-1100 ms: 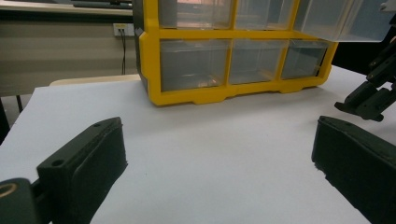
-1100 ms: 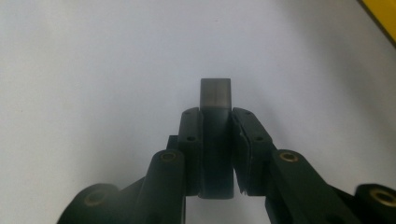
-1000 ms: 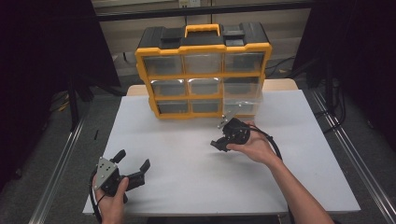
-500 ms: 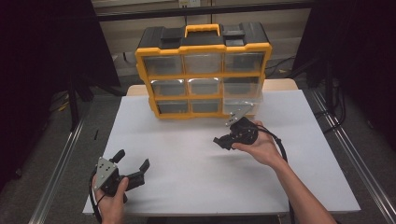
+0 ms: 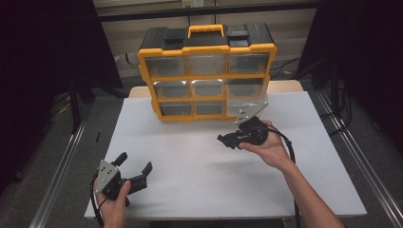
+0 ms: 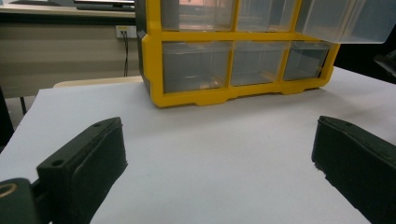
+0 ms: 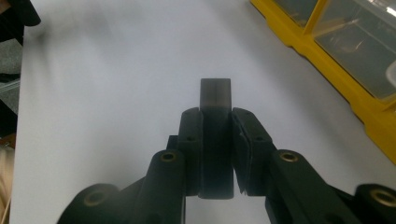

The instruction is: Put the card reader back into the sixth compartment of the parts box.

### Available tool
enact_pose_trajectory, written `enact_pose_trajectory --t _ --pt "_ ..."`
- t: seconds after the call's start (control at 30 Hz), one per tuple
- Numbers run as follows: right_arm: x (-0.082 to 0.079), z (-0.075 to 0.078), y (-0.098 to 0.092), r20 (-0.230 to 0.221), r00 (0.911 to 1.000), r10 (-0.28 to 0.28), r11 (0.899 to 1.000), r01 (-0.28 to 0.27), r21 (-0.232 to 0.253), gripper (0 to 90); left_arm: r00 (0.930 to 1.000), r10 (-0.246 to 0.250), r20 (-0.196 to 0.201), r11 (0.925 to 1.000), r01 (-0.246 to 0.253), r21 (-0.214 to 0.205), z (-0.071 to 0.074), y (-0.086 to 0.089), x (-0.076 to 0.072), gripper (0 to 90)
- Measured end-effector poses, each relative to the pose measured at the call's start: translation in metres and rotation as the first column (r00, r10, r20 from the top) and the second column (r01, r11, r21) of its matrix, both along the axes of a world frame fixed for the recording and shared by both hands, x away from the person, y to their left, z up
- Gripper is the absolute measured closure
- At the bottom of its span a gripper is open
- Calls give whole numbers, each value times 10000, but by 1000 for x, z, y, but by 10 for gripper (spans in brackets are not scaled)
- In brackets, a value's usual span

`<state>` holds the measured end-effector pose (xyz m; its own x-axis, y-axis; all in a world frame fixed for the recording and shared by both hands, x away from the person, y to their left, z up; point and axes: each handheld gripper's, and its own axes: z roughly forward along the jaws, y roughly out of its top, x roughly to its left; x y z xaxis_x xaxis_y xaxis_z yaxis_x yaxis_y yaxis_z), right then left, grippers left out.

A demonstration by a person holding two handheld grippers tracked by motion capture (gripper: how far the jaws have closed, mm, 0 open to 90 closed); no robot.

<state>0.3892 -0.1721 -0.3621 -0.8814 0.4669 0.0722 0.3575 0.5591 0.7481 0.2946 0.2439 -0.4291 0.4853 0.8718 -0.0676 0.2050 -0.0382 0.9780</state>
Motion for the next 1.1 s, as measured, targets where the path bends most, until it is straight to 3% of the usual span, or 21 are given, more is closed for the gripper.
enact_pose_trajectory --t 0.43,1.1 --pt "-6 22 -7 422 9991 -8 9985 -14 541 739 10000 30 0 10000 -30 14 0 -1 0 29" --pt "-6 62 -9 1061 9943 55 9989 -103 446 738 10000 36 61 10000 -36 -41 0 -1 0 29"
